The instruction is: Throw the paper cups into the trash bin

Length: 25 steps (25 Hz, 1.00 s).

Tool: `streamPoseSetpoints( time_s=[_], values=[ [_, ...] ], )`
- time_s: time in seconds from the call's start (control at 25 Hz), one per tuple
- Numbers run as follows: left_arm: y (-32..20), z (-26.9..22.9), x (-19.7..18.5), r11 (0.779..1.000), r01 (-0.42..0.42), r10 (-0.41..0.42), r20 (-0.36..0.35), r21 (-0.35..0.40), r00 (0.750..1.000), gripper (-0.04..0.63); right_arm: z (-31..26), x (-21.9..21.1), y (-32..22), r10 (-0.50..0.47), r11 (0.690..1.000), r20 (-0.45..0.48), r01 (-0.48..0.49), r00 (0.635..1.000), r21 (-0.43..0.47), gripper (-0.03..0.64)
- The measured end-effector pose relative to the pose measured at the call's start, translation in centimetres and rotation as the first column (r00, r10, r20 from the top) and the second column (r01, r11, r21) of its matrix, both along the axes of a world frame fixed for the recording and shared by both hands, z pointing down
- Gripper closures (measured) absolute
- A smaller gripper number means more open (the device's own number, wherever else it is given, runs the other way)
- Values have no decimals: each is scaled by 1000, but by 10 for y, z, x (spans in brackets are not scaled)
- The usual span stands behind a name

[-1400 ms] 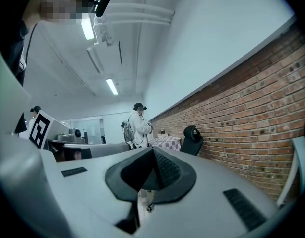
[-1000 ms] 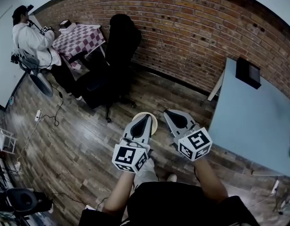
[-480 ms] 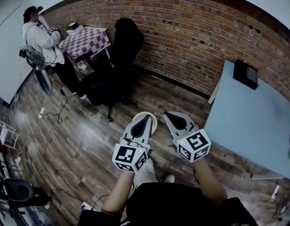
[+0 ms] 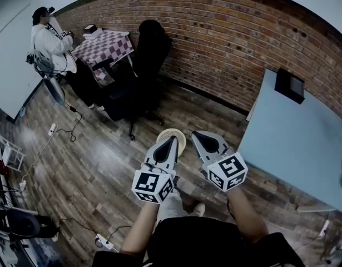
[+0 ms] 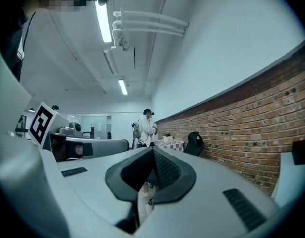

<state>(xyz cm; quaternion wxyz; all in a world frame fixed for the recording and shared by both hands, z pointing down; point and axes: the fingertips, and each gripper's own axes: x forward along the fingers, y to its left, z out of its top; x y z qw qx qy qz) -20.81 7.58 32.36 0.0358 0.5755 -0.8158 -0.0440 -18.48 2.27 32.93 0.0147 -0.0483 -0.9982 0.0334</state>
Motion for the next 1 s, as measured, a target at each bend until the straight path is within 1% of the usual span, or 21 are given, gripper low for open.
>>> streamPoseSetpoints(
  time_s=[0.16,0.32,0.52,0.68,0.88,1.0],
  values=[
    [3,0,4,1000,-6,6,-16,2,1000,586,-1,1,7,-19,1000,-7,19,1000,-2,612],
    [5,-4,1,1000,-8,8,-12,7,1000,586,-4,-1,10,-23,1000,-9,23,1000,2,612],
    [11,-13,-5,1000,-20,20,8,17,1000,586,-10,-4,17,-5,1000,-4,5,1000,7,612],
    [21,-18,-11,999,-32,32,7,27,999,586,-16,-6,26,20,1000,1,-20,1000,11,612],
    [36,-24,-16,998,-61,61,24,23,998,586,-21,-8,46,34,999,0,-34,999,1,614],
    [47,-28,-19,997,-79,78,22,25,997,586,-24,-9,57,49,999,-2,-49,999,-5,614]
  ],
)
